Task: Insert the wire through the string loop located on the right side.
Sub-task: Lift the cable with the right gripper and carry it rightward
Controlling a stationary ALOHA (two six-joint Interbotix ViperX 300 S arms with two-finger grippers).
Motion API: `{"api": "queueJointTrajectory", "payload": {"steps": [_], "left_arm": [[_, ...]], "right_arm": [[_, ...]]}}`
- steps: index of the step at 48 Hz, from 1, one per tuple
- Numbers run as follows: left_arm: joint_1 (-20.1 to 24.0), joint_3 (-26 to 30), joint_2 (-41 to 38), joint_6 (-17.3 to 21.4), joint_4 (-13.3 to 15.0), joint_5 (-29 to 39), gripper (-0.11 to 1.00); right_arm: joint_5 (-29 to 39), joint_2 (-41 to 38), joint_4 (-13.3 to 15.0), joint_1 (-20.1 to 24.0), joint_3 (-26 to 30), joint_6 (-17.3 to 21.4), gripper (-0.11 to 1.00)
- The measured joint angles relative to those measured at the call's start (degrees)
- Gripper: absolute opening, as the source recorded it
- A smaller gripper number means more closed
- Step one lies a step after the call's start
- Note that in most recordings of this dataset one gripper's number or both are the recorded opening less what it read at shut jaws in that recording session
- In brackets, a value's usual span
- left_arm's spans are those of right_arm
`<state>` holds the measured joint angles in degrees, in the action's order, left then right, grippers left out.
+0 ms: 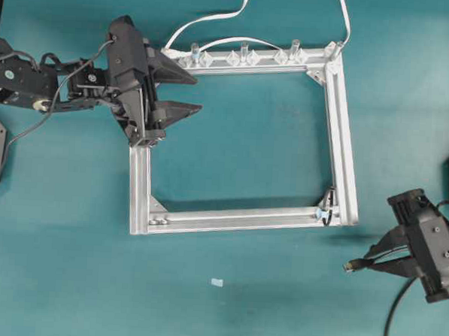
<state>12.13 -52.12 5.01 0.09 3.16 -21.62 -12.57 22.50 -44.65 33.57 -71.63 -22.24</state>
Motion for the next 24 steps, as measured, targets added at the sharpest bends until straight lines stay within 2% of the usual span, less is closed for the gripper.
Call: {"api": "queueJointTrajectory", "payload": {"steps": [15,24], "left_arm": [[0.0,0.0,0.0,0.0,0.0,0.0,0.63],[0.0,0.0,0.0,0.0,0.0,0.1,0.63]], "right_arm": [[-0.2,0.0,-0.1,-0.3,-0.7,0.0,0.19],[-0.3,0.8,0.0,-2.5,-1.9,0.0,0.19]]}}
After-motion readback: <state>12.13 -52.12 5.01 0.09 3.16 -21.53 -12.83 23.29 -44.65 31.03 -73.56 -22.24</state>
